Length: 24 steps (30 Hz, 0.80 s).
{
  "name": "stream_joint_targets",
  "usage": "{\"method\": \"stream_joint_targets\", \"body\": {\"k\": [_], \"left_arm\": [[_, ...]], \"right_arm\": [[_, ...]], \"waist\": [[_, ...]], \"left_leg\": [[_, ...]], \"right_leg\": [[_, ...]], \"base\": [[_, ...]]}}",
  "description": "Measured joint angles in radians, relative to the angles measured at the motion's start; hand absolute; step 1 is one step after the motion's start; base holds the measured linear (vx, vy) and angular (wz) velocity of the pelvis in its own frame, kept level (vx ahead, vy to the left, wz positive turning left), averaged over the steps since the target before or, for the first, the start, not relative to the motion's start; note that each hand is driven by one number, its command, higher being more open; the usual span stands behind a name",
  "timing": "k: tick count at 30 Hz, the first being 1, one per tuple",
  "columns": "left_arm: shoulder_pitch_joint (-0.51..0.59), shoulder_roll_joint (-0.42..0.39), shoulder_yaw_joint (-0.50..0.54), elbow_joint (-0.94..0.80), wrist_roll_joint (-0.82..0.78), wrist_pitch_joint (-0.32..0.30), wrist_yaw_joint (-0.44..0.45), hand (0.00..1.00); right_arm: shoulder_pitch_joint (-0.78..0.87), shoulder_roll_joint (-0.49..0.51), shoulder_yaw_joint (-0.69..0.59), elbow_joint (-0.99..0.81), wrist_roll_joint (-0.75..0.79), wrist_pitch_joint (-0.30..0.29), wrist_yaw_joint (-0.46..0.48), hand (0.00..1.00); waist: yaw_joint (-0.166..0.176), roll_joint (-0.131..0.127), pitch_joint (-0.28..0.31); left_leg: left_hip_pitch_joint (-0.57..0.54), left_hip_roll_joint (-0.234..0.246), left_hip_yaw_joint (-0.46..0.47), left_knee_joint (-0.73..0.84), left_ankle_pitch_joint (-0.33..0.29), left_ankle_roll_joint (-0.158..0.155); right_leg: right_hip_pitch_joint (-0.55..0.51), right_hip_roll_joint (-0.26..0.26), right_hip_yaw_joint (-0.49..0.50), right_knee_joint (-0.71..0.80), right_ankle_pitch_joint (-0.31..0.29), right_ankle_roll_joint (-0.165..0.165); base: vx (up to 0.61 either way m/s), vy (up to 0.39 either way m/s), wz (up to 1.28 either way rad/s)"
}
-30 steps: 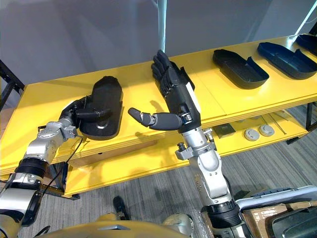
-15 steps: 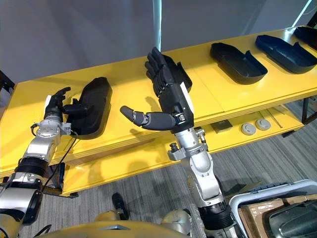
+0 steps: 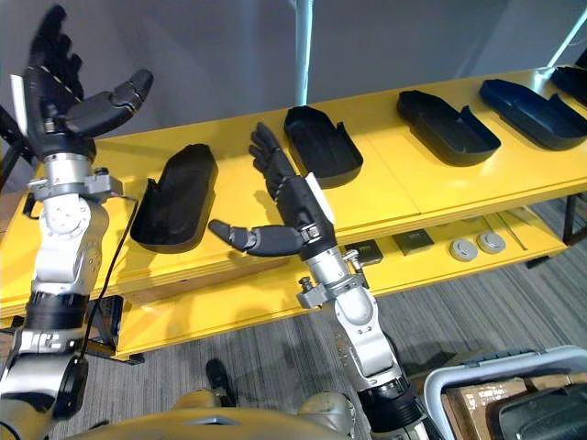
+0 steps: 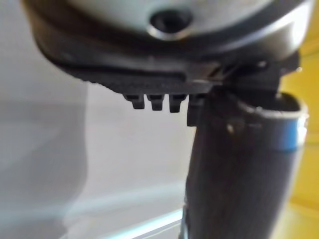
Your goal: Walk over and take three plastic housings, then place them on the shelf
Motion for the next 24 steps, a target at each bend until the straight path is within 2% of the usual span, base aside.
{"method": "stream_joint_targets", "body": {"k": [5,7,9,11,13,16,18,20,24], "left_arm": [[0.302,-0.101,0.071,-0.108,0.035,-0.012,-0.018,1.00],[0.402,-0.125,0.101,-0.107,0.053,-0.005,-0.018,1.00],[0.500,-0.157,0.140,-0.108,0.077,0.011,-0.037,1.00],[0.550,-0.168,0.149,-0.109,0.077,0.015,-0.059,1.00],[0.581,-0.187,0.149,-0.114,0.077,0.015,-0.090,1.00],[0.632,-0.214,0.148,-0.147,0.069,0.020,-0.156,1.00],[0.648,-0.216,0.148,-0.157,0.029,0.030,-0.213,1.00],[0.656,-0.216,0.147,-0.158,-0.004,0.039,-0.251,1.00],[0.665,-0.216,0.141,-0.156,-0.089,0.104,-0.366,1.00]], "right_arm": [[0.004,0.005,0.008,0.005,-0.023,0.000,-0.046,1.00],[0.022,0.014,0.005,0.005,-0.039,0.000,-0.065,1.00],[0.069,0.039,-0.002,0.006,-0.064,-0.001,-0.098,1.00],[0.087,0.053,-0.006,0.007,-0.118,-0.014,-0.156,1.00],[0.091,0.063,-0.026,0.007,-0.174,-0.053,-0.222,1.00],[0.091,0.088,-0.112,0.004,-0.202,-0.150,-0.306,1.00],[0.092,0.086,-0.170,-0.003,-0.201,-0.182,-0.325,1.00],[0.104,0.085,-0.202,-0.014,-0.201,-0.189,-0.331,1.00],[0.132,0.074,-0.234,-0.040,-0.197,-0.189,-0.345,1.00]], "waist": [[0.039,0.011,-0.017],[0.058,0.005,-0.020],[0.079,-0.012,-0.030],[0.089,-0.019,-0.034],[0.099,-0.020,-0.034],[0.097,-0.020,-0.035],[0.093,-0.017,-0.038],[0.090,-0.016,-0.039],[0.077,-0.008,-0.044]], "left_leg": [[-0.030,-0.001,-0.048,0.000,0.000,-0.001],[-0.039,-0.003,-0.058,0.000,0.003,-0.002],[-0.039,-0.013,-0.071,0.000,0.005,-0.004],[-0.039,-0.018,-0.075,0.000,0.003,-0.003],[-0.039,-0.019,-0.074,0.000,0.003,-0.003],[-0.037,-0.017,-0.072,0.000,0.000,-0.001],[-0.036,-0.016,-0.069,0.000,-0.001,0.000],[-0.036,-0.016,-0.067,0.000,-0.001,0.000],[-0.036,-0.014,-0.059,0.000,-0.004,0.002]], "right_leg": [[0.021,0.016,-0.064,-0.038,0.001,0.001],[0.026,0.019,-0.078,-0.046,0.002,0.001],[0.045,0.016,-0.094,-0.053,0.002,0.002],[0.052,0.014,-0.100,-0.059,0.004,0.004],[0.053,0.015,-0.099,-0.065,0.004,0.006],[0.053,0.015,-0.098,-0.065,0.004,0.006],[0.051,0.015,-0.095,-0.066,0.004,0.006],[0.050,0.015,-0.092,-0.066,0.004,0.006],[0.043,0.015,-0.085,-0.066,0.004,0.006]], "base": [[-0.02,-0.014,0.30],[0.01,-0.018,0.23],[0.05,-0.017,0.22],[0.05,-0.011,0.12],[0.00,0.000,0.00],[-0.02,0.001,-0.03],[-0.02,0.003,-0.04],[-0.02,0.003,-0.04],[0.00,-0.004,-0.06]]}}
